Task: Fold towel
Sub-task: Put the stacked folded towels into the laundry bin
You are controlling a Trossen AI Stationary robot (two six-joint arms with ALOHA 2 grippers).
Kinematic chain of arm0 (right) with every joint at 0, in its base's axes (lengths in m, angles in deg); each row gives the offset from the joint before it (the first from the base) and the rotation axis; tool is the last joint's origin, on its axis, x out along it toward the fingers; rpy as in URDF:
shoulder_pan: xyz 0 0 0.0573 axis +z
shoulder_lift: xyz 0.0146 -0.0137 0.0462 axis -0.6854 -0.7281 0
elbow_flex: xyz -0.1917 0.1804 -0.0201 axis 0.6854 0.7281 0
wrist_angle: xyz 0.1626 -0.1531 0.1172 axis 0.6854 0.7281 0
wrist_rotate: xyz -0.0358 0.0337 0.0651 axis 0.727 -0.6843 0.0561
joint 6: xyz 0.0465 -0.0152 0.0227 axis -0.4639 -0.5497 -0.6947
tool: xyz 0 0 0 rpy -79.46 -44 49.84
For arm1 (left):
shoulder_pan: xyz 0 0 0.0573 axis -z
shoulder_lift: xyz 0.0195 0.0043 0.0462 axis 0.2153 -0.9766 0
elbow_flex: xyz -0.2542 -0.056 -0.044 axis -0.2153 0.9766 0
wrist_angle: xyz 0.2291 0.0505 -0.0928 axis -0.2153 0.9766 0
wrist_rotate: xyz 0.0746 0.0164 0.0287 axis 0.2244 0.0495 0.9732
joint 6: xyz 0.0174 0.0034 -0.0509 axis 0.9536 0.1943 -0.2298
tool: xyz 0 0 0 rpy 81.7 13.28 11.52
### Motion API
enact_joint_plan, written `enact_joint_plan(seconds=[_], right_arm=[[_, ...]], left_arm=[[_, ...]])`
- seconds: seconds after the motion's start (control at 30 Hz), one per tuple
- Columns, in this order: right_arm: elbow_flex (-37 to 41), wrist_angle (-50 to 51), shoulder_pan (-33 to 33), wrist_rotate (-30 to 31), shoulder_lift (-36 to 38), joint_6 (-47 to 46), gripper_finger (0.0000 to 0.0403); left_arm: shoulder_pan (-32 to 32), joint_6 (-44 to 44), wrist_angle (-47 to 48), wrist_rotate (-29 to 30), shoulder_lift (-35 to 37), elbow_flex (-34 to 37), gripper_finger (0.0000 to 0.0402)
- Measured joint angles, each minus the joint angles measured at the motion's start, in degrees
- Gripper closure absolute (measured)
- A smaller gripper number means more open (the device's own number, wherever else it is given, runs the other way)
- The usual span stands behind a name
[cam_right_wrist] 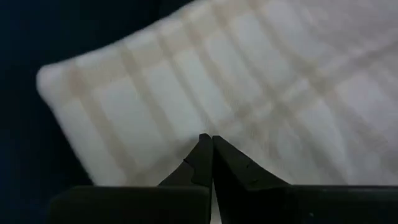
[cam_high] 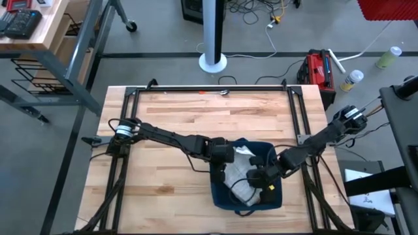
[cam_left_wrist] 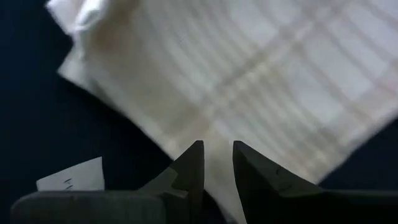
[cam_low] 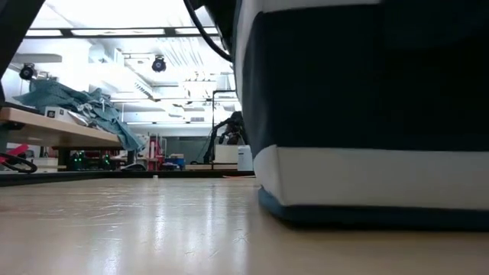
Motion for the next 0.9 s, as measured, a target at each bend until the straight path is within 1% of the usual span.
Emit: enact_joint_plan(seconds=[0.13,0.2,0.43,0.57,0.73,0.83,0.9], right_arm=[[0.24,-0.11,-0.92,-4.69,-0.91,-2.78,0.0403],[0.37,0.2,-0.92,-5.69,-0.95,-3.82,0.0403],[0.28,1.63,-0.26,-5.76,1.06,-5.54,0.0403],[-0.18,3.54,-0.19,-5.31,3.6,-5.65,0.0403],[-0.46,9.22,-0.1,1.09,7.75,-6.75,0.0403],[-0.46,13.71,-0.14,6.55,8.67,-7.64,0.0403],[-0.35,15.74,-0.23,8.36,8.59,-8.13,0.0403]], left_arm=[[0.18,-1.73,1.14,4.55,-0.13,0.25,0.0326],[0.11,-2.08,1.65,4.94,-0.11,0.29,0.0326],[0.11,-2.21,6.67,5.96,0.28,0.41,0.0326],[0.07,-2.39,5.6,5.48,2.26,0.51,0.0326],[0.1,-0.11,2.72,5.44,4.04,-2.53,0.0326],[-0.15,4.34,-2.09,5.37,3.8,-2.94,0.0326],[-0.71,8.17,-6.9,5.31,2.72,-2.75,0.0326]])
